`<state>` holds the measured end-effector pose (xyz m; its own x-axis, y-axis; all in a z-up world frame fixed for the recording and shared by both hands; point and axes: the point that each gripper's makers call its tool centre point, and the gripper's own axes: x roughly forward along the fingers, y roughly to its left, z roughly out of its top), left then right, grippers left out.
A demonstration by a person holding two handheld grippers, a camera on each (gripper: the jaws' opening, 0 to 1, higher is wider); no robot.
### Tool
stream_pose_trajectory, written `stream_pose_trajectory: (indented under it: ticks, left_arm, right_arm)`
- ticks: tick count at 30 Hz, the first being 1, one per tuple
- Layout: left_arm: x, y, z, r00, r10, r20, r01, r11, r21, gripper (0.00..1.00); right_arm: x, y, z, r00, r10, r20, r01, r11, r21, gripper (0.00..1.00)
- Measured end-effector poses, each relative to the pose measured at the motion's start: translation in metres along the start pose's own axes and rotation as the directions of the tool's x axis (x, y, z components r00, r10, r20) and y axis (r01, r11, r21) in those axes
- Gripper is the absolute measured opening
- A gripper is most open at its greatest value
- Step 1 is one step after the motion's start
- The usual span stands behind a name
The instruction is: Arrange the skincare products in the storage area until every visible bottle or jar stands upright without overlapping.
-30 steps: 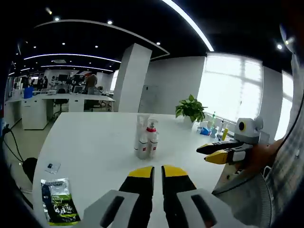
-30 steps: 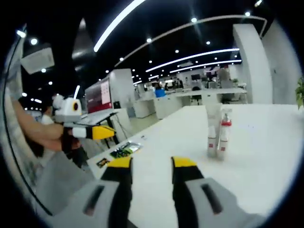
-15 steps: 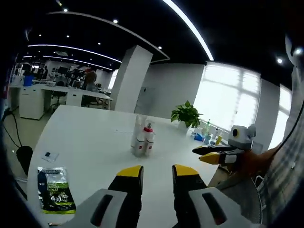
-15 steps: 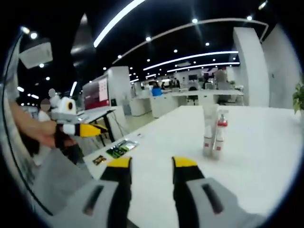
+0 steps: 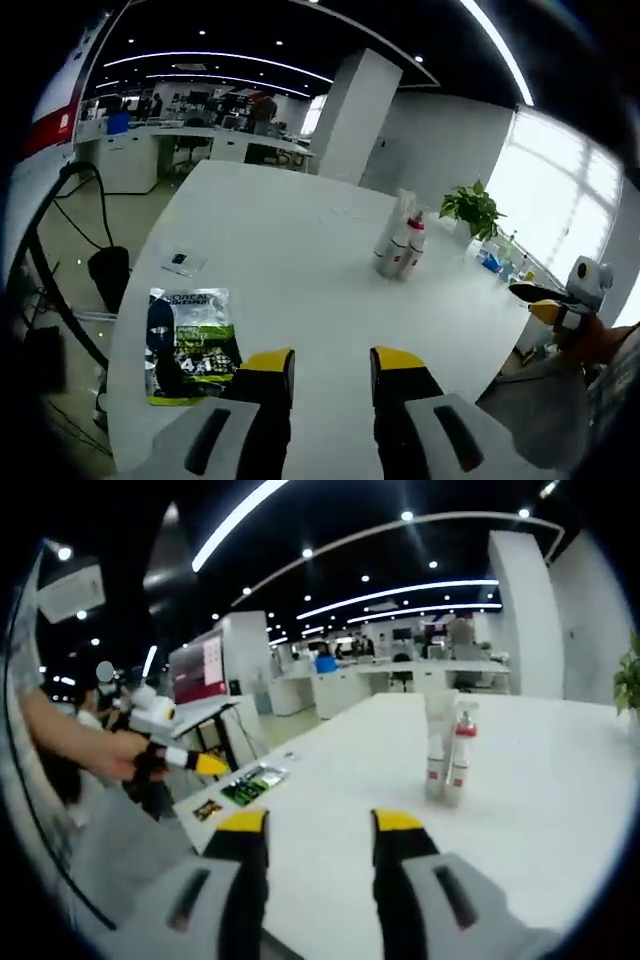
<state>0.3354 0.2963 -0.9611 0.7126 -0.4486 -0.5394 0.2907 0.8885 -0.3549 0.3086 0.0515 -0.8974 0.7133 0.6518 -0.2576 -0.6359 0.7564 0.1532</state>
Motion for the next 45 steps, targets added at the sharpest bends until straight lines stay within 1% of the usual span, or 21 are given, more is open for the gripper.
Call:
stream_pose_trajectory:
  ticks: [1,3,4,7,11,12,13,16,17,18,21,25,27,32,34,35,36,38,39,44,45]
  left_arm:
    - [0.002,0.008,-0.004,0.999,0.029,-0.037,-0.029,1.000,-0.003,0.37]
    - [0.007,0.024,-0.005,0.993,0.095,-0.066,-0.094,0.995,0.013,0.47]
    - [0.009,0.030,-0.006,0.989,0.123,-0.079,-0.122,0.992,0.021,0.56]
    - [0.017,0.052,-0.006,0.970,0.213,-0.118,-0.209,0.977,0.043,0.74]
    - [0.025,0.068,-0.002,0.957,0.265,-0.121,-0.256,0.963,0.086,0.85]
    - [0.030,0.076,0.003,0.951,0.293,-0.092,-0.285,0.954,0.098,0.88]
    - [0.033,0.080,0.003,0.949,0.300,-0.092,-0.291,0.952,0.097,0.92]
    - [0.041,0.092,0.001,0.938,0.324,-0.123,-0.317,0.945,0.078,0.99]
    - [0.044,0.096,-0.001,0.934,0.329,-0.139,-0.321,0.944,0.074,0.99]
    - [0.045,0.101,-0.007,0.920,0.344,-0.185,-0.339,0.939,0.063,0.98]
    - [0.053,0.113,-0.008,0.913,0.363,-0.189,-0.360,0.932,0.053,0.99]
    - [0.058,0.129,-0.015,0.883,0.403,-0.241,-0.397,0.915,0.076,0.93]
    - [0.062,0.135,-0.014,0.877,0.414,-0.243,-0.403,0.910,0.095,0.91]
    - [0.070,0.138,-0.020,0.863,0.415,-0.287,-0.396,0.910,0.124,0.88]
    - [0.073,0.138,-0.026,0.853,0.416,-0.315,-0.394,0.909,0.135,0.86]
    - [0.071,0.140,-0.028,0.840,0.434,-0.326,-0.406,0.901,0.151,0.85]
    - [0.071,0.139,-0.025,0.850,0.429,-0.306,-0.412,0.903,0.120,0.84]
    - [0.071,0.136,-0.030,0.855,0.413,-0.315,-0.423,0.905,0.040,0.81]
    - [0.071,0.139,-0.026,0.857,0.425,-0.291,-0.419,0.904,0.087,0.80]
    - [0.071,0.135,-0.027,0.863,0.427,-0.271,-0.423,0.903,0.077,0.77]
    - [0.071,0.130,-0.027,0.867,0.419,-0.271,-0.410,0.907,0.090,0.71]
  right_arm:
    - [-0.001,-0.002,0.000,1.000,-0.015,-0.004,0.015,1.000,-0.009,0.39]
    - [-0.004,-0.006,0.005,0.999,-0.052,0.016,0.053,0.997,-0.056,0.39]
    - [-0.005,-0.005,0.005,0.999,-0.050,0.016,0.051,0.997,-0.063,0.39]
    - [-0.004,-0.001,0.005,0.998,-0.058,0.005,0.059,0.993,-0.103,0.41]
    - [-0.002,0.007,0.004,0.999,-0.052,-0.003,0.051,0.983,-0.176,0.43]
    - [-0.001,0.008,0.002,0.998,-0.052,-0.017,0.047,0.975,-0.215,0.43]
    - [0.001,0.008,0.002,0.998,-0.052,-0.022,0.046,0.969,-0.242,0.43]
    - [0.003,0.008,0.005,0.999,-0.052,-0.007,0.049,0.968,-0.245,0.42]
    - [0.004,0.007,0.005,0.999,-0.052,-0.007,0.049,0.970,-0.238,0.42]
    - [0.005,0.004,0.003,0.998,-0.061,-0.016,0.056,0.972,-0.230,0.42]
    - [0.006,0.002,0.002,0.998,-0.064,-0.021,0.058,0.975,-0.215,0.42]
    - [0.009,0.003,-0.002,0.998,-0.056,-0.042,0.046,0.975,-0.219,0.42]
    - [0.010,0.004,-0.003,0.997,-0.056,-0.046,0.044,0.973,-0.225,0.42]
    - [0.010,-0.001,-0.002,0.996,-0.074,-0.045,0.062,0.972,-0.225,0.41]
    - [0.010,-0.003,-0.002,0.996,-0.080,-0.043,0.069,0.973,-0.219,0.41]
    - [0.009,-0.004,-0.001,0.996,-0.083,-0.041,0.072,0.973,-0.217,0.41]
    - [0.009,-0.006,-0.002,0.995,-0.087,-0.042,0.076,0.974,-0.213,0.41]
    - [0.009,-0.007,-0.002,0.995,-0.090,-0.043,0.080,0.974,-0.210,0.41]
    - [0.009,-0.007,-0.002,0.995,-0.091,-0.045,0.080,0.974,-0.211,0.41]
    - [0.009,-0.006,-0.003,0.995,-0.089,-0.050,0.076,0.972,-0.222,0.41]
    - [0.009,-0.006,-0.004,0.995,-0.088,-0.052,0.074,0.972,-0.224,0.41]
